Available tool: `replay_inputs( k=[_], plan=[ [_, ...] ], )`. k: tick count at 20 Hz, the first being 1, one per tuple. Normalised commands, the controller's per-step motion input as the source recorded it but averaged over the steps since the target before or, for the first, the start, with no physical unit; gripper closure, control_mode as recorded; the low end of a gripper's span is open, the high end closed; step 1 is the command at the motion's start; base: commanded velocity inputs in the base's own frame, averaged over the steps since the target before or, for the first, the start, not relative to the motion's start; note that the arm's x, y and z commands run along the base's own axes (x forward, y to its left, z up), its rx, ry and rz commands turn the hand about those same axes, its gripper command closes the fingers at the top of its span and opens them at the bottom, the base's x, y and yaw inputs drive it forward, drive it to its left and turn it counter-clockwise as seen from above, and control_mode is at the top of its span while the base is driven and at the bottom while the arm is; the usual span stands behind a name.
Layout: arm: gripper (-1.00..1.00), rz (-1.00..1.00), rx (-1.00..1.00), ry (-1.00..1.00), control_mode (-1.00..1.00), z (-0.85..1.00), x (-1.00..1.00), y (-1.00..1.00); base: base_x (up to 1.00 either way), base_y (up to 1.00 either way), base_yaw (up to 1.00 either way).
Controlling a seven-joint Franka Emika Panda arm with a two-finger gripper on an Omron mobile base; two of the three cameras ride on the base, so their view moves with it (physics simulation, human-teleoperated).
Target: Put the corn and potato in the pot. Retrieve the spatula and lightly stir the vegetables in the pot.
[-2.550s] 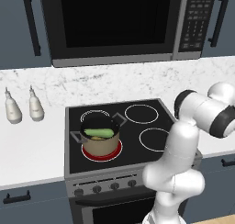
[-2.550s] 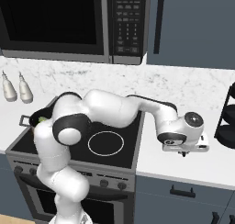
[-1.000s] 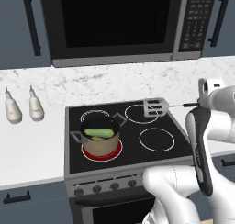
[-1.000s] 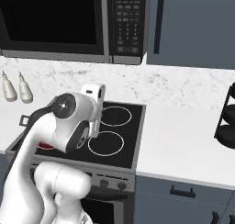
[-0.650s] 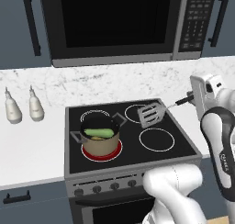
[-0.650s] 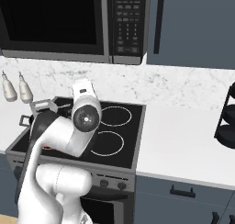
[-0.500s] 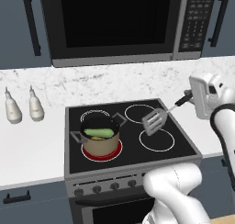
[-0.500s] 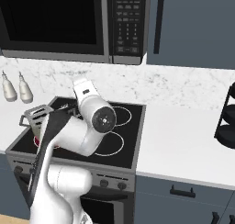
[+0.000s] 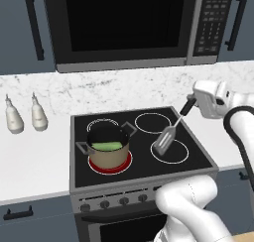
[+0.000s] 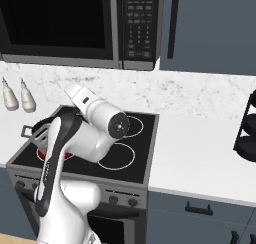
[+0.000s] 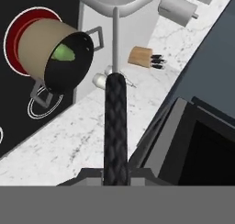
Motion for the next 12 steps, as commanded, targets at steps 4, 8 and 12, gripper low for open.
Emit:
replay_inputs(
  k=[4,8,12],
  plan=[
    [1.00,0.00,0.00,0.00,-1.00,0.00,0.00,0.00,0.00,0.00,0.00],
    [1.00,0.01,0.00,0.00,-1.00,0.02,0.00,0.01,0.00,0.00,0.00],
    [1.00,0.12,0.00,-0.22,-1.00,0.42,0.00,0.26,0.00,0.00,0.00]
  ],
)
